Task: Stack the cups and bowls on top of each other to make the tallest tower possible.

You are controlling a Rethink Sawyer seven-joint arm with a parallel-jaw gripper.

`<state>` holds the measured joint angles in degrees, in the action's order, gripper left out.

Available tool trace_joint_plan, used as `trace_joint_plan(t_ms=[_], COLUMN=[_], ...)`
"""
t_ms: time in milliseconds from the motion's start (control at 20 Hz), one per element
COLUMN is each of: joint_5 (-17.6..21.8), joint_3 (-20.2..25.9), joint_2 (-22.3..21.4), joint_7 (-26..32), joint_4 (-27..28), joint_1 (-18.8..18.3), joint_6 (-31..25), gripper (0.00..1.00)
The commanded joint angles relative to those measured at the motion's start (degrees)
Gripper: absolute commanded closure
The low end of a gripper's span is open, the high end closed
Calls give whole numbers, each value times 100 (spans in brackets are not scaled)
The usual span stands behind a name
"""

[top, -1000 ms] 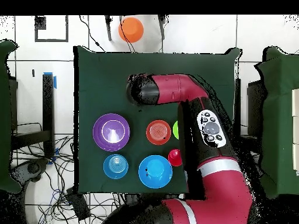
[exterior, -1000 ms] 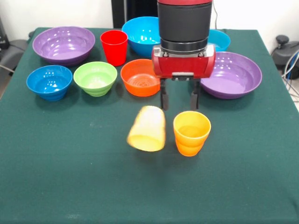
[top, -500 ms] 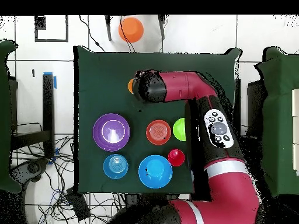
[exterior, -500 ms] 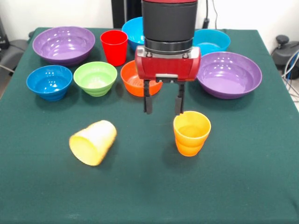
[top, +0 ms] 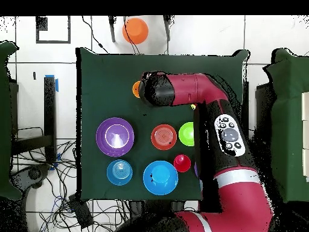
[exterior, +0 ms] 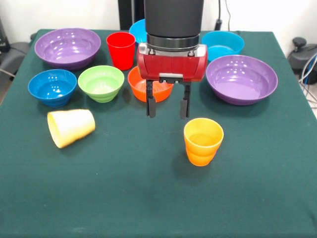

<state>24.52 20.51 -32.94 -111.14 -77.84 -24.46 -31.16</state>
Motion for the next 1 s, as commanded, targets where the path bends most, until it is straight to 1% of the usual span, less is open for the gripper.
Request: trace_joint_plan(t_ms=[50,300,600,700,800,850,1000], joint_5=[328,274,247,239,191,135,134], joint_3=[-116,47,179,230,373,508,744], joint_2=[141,202,50,-31,-39,-40,-74], joint_7=[193,256,221,296,429,557,812], joint_4=[-310,-340,-680,-812,-948,-1041,-1201], joint_1=[136,41,-75,-195,-437,-636,-986], joint_6=[-143,19,335,373,434,434,391], gripper=[0,0,0,0,0,0,0])
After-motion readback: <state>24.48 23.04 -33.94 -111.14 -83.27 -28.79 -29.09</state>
